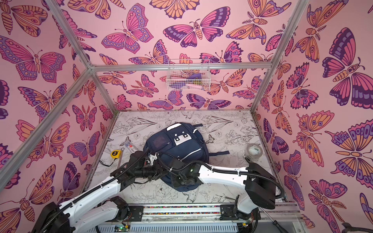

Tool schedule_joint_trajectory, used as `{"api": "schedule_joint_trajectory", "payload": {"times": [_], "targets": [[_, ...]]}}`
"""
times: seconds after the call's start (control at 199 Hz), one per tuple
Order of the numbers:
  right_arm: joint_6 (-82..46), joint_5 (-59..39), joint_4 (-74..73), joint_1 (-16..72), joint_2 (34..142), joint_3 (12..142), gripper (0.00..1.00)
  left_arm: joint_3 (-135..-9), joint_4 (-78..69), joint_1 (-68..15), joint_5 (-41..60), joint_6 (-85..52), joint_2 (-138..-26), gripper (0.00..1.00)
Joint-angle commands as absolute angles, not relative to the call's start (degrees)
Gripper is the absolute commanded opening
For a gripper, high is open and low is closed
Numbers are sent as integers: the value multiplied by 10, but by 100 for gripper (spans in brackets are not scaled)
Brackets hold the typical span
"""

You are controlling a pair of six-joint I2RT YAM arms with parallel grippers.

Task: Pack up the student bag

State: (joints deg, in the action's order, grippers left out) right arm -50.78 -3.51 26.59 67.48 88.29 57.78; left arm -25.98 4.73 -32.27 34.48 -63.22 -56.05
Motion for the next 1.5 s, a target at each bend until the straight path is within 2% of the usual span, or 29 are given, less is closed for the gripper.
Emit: {"api": "schedule_joint_trajectory", "payload": {"times": [0.0, 0.085, 0.211, 0.276, 0.406, 0.516, 0.717, 0.978, 1.108, 1.233, 1.379, 1.494], "targets": [[-504, -57, 209, 673, 895, 580, 22, -260, 34, -326, 352, -623, -563, 41], [-505, -57, 205, 672, 905, 581, 22, -259, 33, -326, 352, -623, -563, 41], [-503, -48, 210, 673, 929, 594, 31, -258, 32, -326, 352, -621, -562, 41], [-502, -40, 217, 672, 936, 602, 25, -257, 32, -325, 352, -621, -562, 41], [-501, -26, 242, 672, 942, 617, 8, -254, 32, -325, 353, -621, -557, 41], [-501, -21, 259, 674, 929, 619, 0, -252, 32, -324, 352, -617, -555, 43], [-494, -22, 297, 682, 881, 621, 0, -254, 45, -323, 345, -604, -565, 46], [-482, 12, 411, 700, 882, 672, 0, -277, 46, -323, 328, -600, -576, 47], [-482, 15, 428, 703, 888, 684, 0, -290, 46, -323, 321, -592, -590, 38], [-478, 23, 456, 705, 891, 699, 0, -296, 47, -323, 309, -582, -602, 25], [-481, 52, 508, 704, 886, 703, 0, -302, 72, -322, 278, -562, -600, 0], [-485, 79, 546, 703, 875, 695, 0, -299, 96, -321, 245, -553, -585, 0]]}}
